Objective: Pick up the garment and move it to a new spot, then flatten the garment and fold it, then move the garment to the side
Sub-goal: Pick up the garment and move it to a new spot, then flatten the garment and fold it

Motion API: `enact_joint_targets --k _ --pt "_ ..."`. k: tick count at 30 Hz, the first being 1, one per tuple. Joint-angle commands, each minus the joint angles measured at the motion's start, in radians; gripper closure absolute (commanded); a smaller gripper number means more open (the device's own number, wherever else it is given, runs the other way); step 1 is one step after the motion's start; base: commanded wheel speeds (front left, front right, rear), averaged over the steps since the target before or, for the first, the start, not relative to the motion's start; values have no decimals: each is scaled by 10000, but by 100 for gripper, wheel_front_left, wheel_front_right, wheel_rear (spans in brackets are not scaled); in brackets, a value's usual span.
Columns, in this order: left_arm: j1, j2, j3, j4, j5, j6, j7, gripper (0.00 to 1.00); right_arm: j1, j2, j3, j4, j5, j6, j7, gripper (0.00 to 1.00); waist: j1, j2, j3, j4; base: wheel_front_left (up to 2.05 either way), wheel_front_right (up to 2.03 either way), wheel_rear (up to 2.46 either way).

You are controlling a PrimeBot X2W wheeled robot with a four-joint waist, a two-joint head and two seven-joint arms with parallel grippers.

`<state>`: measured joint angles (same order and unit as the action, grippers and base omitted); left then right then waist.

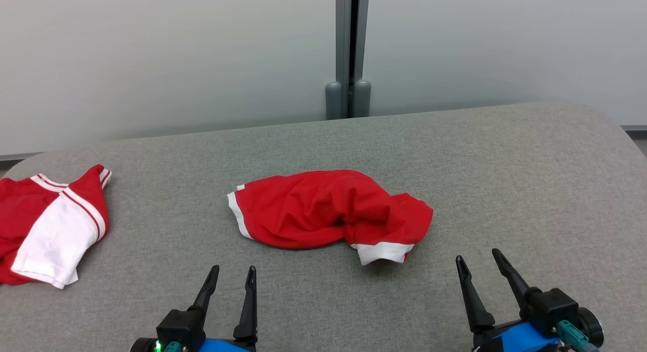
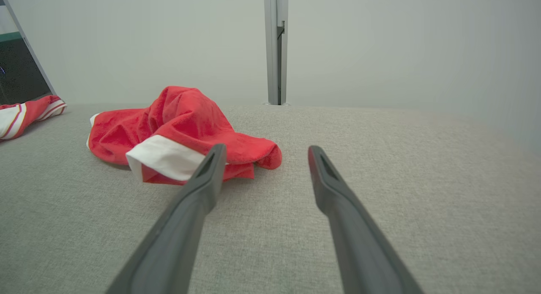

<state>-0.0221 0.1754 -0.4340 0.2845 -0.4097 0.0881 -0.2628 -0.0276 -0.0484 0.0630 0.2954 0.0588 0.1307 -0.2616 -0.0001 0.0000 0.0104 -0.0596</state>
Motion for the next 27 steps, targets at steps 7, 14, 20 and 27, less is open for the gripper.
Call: enact_joint_targets --k 7,14,20,27 --pt "548 -389 922 -48 526 -331 -29 0 129 -36 151 -17 210 1 -52 0 1 0 -31 -28 0 0 0" --pt "695 -637 1437 68 911 -628 -30 0 101 -36 162 -13 276 1 -52 0 1 0 -33 -36 0 0 0" --pt "705 -773 1741 194 1144 -844 -30 0 110 -36 101 -41 287 1 -52 0 1 0 -49 -5 0 0 0" --pt "664 -932 1984 340 1310 -1048 -30 0 124 -36 55 -85 299 1 -52 0 1 0 -37 9 0 0 0"
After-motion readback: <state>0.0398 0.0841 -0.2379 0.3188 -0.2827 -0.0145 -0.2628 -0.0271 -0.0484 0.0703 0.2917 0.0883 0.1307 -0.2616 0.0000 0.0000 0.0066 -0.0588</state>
